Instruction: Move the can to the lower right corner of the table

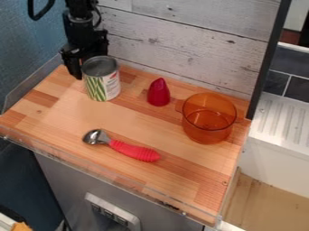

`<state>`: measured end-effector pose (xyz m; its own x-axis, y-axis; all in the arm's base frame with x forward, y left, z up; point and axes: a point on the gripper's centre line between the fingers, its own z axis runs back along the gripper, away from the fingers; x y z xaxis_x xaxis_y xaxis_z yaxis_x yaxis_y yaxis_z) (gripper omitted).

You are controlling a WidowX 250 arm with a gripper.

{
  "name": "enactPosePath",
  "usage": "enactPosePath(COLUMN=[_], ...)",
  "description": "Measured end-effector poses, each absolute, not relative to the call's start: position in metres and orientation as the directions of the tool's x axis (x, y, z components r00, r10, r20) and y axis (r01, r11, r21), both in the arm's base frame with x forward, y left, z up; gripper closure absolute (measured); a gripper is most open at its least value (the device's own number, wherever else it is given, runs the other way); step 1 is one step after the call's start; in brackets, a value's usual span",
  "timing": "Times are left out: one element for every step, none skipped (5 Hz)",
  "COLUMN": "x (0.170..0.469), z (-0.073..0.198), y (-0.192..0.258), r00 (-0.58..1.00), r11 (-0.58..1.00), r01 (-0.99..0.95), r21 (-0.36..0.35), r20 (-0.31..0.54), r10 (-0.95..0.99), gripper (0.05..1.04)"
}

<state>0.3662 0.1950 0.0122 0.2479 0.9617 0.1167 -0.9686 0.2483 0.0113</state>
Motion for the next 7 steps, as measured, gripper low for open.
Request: enactPosePath(x=[0.361, 0.357, 0.348, 0.339, 0.330, 0.325, 0.325], z=[0.011, 0.016, 0.016, 0.014, 0.006, 0.011, 0.011], y=[0.186, 0.174, 0.165, 0.155, 0.147, 0.136, 0.116], r00=[0.280, 0.324, 0.352, 0.377, 0.393, 0.406, 0.434], r11=[0.281, 0.326, 0.354, 0.378, 0.392, 0.405, 0.434], r01=[-0.960, -0.946, -0.935, -0.926, -0.919, -0.914, -0.900], r21=[0.011, 0.004, 0.007, 0.013, 0.032, 0.032, 0.027], r20=[0.108, 0.115, 0.112, 0.114, 0.100, 0.109, 0.107], r10=[0.954, 0.939, 0.929, 0.919, 0.914, 0.907, 0.894], gripper=[0.084, 0.084, 0.084, 0.084, 0.084, 0.084, 0.084])
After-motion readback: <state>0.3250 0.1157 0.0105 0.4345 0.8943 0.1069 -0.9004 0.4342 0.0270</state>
